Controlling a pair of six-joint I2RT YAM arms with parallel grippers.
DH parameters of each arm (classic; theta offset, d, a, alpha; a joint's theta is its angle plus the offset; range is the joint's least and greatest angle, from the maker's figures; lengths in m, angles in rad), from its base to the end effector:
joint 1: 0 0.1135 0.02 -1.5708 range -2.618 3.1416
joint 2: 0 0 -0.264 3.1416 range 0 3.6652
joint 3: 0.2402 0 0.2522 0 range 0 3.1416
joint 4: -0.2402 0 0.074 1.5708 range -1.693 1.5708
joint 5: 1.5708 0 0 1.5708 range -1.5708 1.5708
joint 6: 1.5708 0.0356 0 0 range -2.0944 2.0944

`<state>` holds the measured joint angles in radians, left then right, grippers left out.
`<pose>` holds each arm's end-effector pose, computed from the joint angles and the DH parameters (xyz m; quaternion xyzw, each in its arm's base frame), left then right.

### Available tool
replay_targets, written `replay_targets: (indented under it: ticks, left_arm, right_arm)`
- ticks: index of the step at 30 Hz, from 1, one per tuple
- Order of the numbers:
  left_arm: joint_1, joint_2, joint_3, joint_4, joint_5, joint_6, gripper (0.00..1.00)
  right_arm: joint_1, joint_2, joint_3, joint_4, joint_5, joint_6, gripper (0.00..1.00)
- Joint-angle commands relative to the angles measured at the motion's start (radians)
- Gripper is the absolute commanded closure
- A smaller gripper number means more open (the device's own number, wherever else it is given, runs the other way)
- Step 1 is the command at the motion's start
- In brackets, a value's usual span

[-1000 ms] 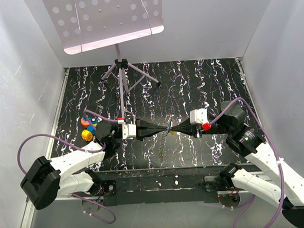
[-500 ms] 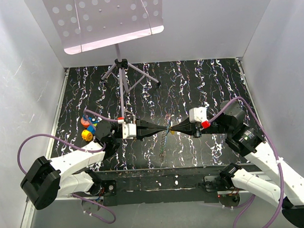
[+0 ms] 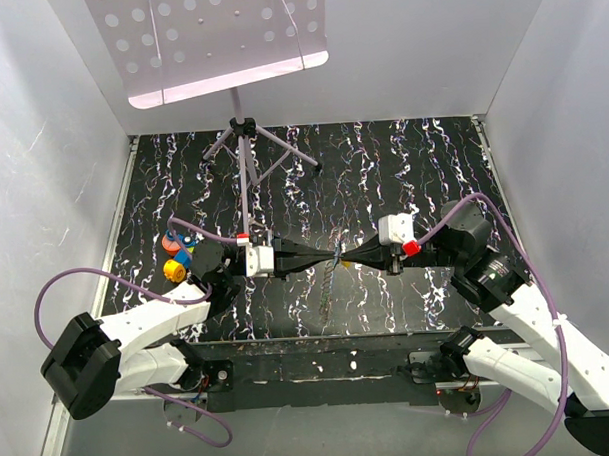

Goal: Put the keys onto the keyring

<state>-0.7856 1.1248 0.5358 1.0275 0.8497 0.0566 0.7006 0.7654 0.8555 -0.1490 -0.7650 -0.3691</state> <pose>0.1447 -0.1826 0.3069 0.5172 0.3038 -0.4807 0.6396 0.1123 0.1270 0.3723 -0.5643 0.4503 0.3729 0.5829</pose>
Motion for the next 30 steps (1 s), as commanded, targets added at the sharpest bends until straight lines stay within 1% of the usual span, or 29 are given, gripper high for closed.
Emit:
replay_targets:
  ticks: [1, 30]
  left_arm:
    - [-0.006, 0.003, 0.036, -0.018, 0.015, 0.017, 1.0]
    - [-0.004, 0.0, 0.053, -0.067, 0.017, 0.02, 1.0]
  right_arm:
    - [0.004, 0.003, 0.06, 0.091, 0.004, 0.016, 0.99]
    - [0.007, 0.006, 0.07, 0.074, 0.009, -0.007, 0.99]
